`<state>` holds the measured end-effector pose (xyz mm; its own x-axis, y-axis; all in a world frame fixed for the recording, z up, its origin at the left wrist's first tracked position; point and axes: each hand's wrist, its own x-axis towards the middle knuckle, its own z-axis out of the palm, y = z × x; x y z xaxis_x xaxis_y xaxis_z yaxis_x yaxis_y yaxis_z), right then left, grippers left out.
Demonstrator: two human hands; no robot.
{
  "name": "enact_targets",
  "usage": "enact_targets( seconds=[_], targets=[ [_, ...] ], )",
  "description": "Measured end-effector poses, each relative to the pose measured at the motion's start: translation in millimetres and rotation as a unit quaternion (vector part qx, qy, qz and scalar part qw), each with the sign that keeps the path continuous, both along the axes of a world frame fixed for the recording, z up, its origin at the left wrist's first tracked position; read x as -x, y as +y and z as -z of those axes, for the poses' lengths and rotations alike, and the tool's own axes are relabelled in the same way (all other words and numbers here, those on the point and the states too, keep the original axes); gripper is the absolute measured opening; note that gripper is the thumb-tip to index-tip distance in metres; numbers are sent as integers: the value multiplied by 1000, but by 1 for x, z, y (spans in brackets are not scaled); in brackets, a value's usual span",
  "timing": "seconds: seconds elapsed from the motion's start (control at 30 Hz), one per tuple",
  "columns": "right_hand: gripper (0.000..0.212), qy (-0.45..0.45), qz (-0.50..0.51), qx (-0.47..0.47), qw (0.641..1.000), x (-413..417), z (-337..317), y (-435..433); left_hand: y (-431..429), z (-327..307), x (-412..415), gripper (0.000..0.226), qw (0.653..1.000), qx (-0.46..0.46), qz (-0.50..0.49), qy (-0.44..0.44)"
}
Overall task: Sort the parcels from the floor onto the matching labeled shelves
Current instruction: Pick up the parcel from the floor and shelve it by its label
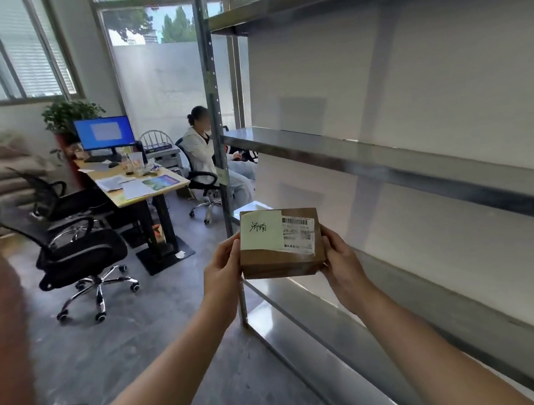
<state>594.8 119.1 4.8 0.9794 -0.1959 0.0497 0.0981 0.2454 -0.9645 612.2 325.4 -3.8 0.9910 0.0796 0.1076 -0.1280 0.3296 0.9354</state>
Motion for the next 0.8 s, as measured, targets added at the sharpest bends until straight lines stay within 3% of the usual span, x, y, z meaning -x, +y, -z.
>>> enact_targets(
  seconds=[0.3,0.8],
  targets=[
    [37,-4,-56,-7,998,-112,8,84,88,3,-91,18,999,24,-34,-4],
    [36,36,-153,-19,987,-223,36,178,173,22,-158,18,990,22,-136,22]
  ],
)
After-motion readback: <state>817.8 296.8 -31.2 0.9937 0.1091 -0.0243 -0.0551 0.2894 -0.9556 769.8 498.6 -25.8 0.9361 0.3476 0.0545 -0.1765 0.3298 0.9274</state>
